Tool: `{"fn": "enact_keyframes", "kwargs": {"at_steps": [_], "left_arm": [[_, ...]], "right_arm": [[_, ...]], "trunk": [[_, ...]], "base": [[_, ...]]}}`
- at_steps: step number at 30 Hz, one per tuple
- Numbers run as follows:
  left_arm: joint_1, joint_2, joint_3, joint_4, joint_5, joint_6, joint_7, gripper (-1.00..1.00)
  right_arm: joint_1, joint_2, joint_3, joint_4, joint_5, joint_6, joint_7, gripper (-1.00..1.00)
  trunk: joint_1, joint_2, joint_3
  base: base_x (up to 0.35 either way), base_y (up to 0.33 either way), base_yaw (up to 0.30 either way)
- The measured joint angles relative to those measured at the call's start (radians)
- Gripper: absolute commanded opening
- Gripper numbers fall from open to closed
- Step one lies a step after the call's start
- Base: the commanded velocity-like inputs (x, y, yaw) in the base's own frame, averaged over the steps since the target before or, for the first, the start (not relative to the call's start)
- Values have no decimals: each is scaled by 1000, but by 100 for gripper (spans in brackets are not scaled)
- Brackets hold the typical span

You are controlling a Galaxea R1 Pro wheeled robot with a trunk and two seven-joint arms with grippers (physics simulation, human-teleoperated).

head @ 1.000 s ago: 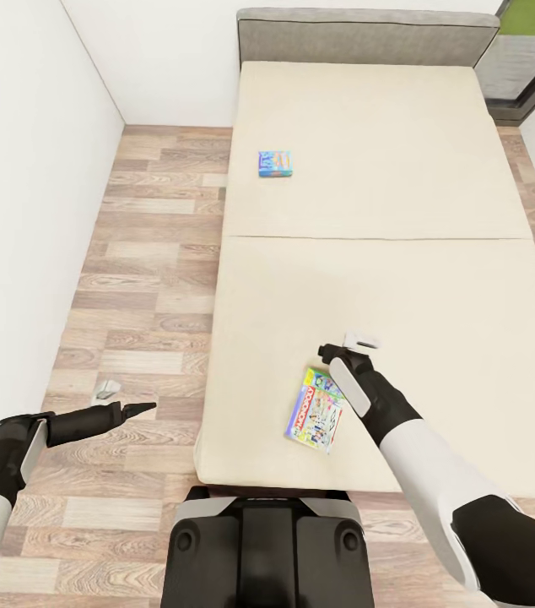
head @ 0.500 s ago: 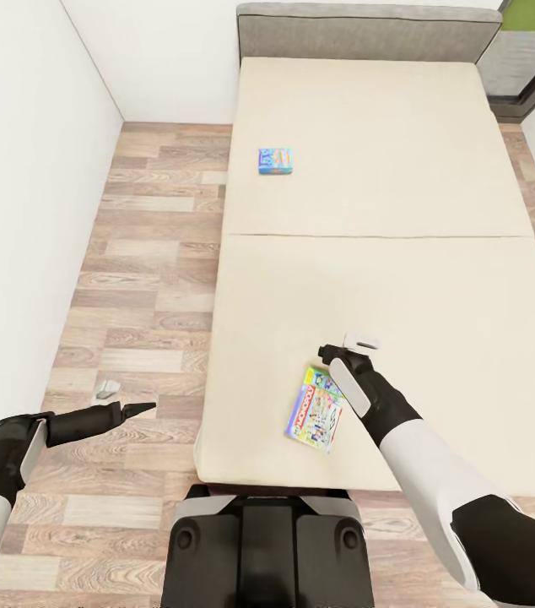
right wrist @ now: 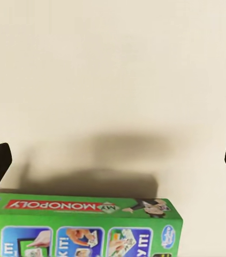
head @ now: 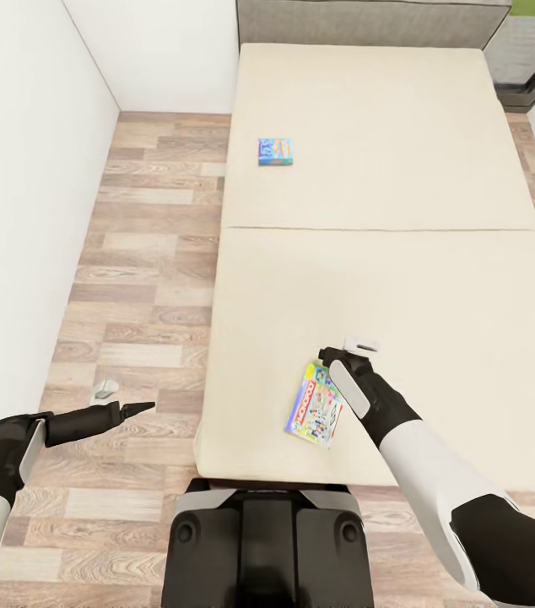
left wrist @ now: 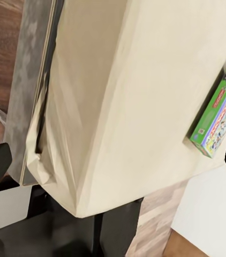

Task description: Put all the toys in the child's room - the three board games (two on the bed and one on the table), the two jigsaw puzzles on the table, and the tennis ball on the table - inside the toy box on the table in the child's room.

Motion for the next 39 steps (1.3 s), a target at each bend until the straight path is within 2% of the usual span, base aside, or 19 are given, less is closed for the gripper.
{"fn": "enact_keyframes", "kwargs": {"at_steps": [12, 39], "left_arm": [[0, 0, 0, 0, 0, 0, -2, 100], [0, 3, 0, 0, 0, 1, -7, 100]], "right_arm": [[0, 1, 0, 0, 2, -2, 0, 100], [2, 8, 11, 0, 4, -14, 0, 100]], "trunk": [[0, 0, -16], [0, 0, -17]], "base": [[-1, 0, 0], [-20, 0, 0]]}}
